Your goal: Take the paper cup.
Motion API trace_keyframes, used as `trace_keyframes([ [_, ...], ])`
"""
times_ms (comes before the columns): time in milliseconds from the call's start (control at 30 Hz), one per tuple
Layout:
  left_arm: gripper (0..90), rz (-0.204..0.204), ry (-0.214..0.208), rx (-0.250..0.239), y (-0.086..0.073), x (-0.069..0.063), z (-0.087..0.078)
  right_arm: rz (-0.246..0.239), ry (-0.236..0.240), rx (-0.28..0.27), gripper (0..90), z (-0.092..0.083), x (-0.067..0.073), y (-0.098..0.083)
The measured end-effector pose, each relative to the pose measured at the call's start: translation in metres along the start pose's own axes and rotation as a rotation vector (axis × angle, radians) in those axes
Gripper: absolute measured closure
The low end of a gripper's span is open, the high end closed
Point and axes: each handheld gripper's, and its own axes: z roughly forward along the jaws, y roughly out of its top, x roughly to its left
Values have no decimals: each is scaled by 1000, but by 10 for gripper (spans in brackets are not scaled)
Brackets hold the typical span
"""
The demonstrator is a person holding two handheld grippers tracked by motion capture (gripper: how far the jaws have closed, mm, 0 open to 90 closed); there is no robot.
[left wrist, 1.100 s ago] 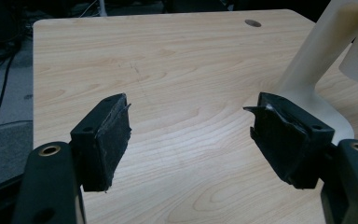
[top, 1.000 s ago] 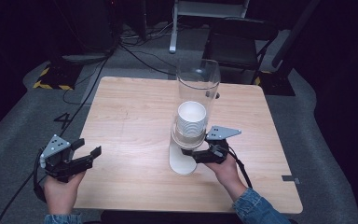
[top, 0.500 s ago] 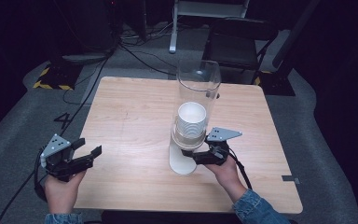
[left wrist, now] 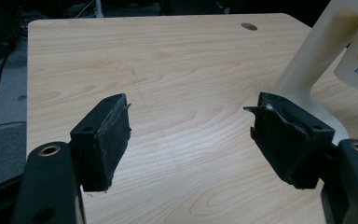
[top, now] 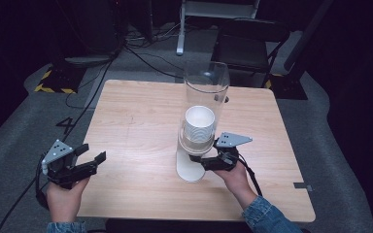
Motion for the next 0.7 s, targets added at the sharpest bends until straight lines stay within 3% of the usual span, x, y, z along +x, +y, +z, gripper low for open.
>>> trace_keyframes([
  [367,274,-8,-6,1,-1,1,0,-55,-6,-30,327,3,-5,-4],
  [400,274,-10,-8,2,-1,1,0,-77,-14,-30,327,4,-5,-5],
  [633,273,-10,-10,1,-1,2,0,-75,-12,-37,327,4,-6,-6],
  [700,273,-14,-8,-1,-1,2,0,-31,-9,-27,331,5,-2,-7],
])
